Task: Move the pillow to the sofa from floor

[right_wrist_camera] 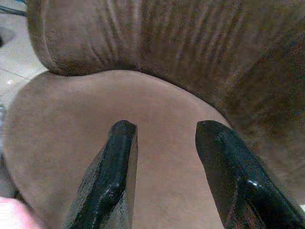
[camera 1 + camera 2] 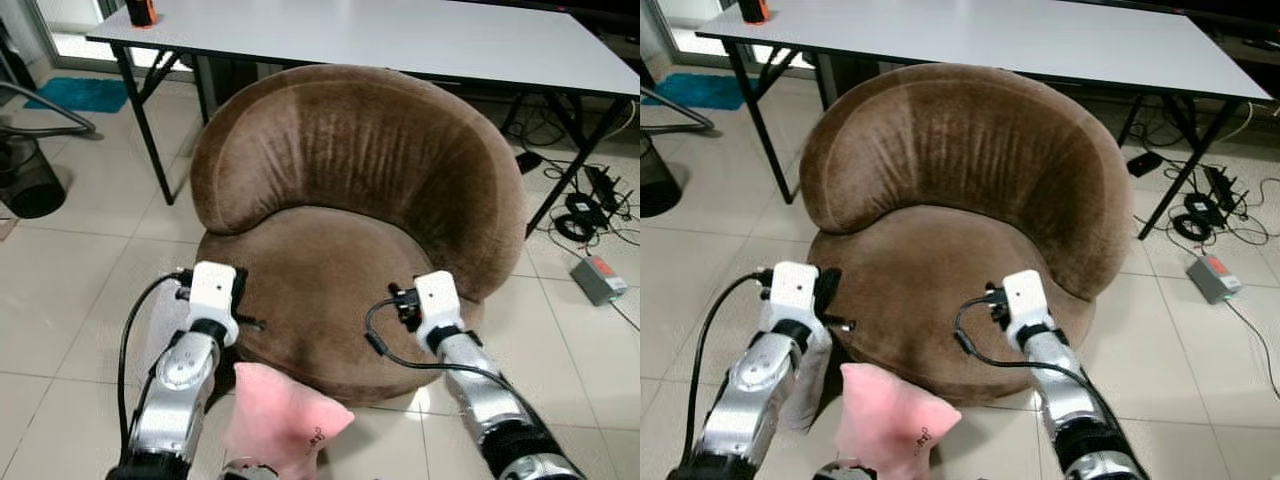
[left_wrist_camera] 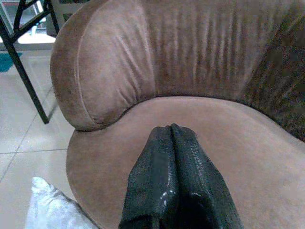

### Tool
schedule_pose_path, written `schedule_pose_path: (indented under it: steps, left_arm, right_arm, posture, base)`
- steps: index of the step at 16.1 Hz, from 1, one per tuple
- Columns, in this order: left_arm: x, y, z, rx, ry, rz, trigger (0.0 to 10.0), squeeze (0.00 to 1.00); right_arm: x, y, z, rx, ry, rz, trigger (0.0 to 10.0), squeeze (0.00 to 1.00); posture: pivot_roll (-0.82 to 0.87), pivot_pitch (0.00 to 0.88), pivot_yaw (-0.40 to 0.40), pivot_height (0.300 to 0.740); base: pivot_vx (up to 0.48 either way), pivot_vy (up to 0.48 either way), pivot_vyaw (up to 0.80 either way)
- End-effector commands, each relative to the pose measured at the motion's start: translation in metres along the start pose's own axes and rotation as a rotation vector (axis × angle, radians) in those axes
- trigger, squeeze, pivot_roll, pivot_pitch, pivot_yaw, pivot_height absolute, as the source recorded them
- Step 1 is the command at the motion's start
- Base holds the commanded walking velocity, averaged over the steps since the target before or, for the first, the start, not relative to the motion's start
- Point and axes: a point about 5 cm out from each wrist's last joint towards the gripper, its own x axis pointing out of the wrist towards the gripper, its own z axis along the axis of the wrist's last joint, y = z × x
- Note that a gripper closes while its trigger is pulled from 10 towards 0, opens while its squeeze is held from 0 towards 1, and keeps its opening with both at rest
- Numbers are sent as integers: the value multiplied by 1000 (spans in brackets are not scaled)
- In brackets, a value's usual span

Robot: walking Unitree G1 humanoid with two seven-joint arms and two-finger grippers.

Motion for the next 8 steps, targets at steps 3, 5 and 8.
schedule_pose_path:
  steps: [3,5,8]
  left_arm:
    - [6,-6,-1,-19,11,-22,10000,0]
    - [8,-8,-1,-9,12,-35,10000,0]
    - [5,-8,-6,-10,30,-42,10000,0]
  right_arm:
    - [-3,3,-5,-5,8,-5,10000,0]
    - [-5,4,-8,-7,13,-6,10000,0]
    - [-8,2,-11,-9,22,-9,10000,0]
  posture:
    - [132,29,-46,705]
    - [127,34,-42,695]
    - [120,48,-43,651]
  base:
    - [0,0,0]
    - [0,0,0]
    - [0,0,0]
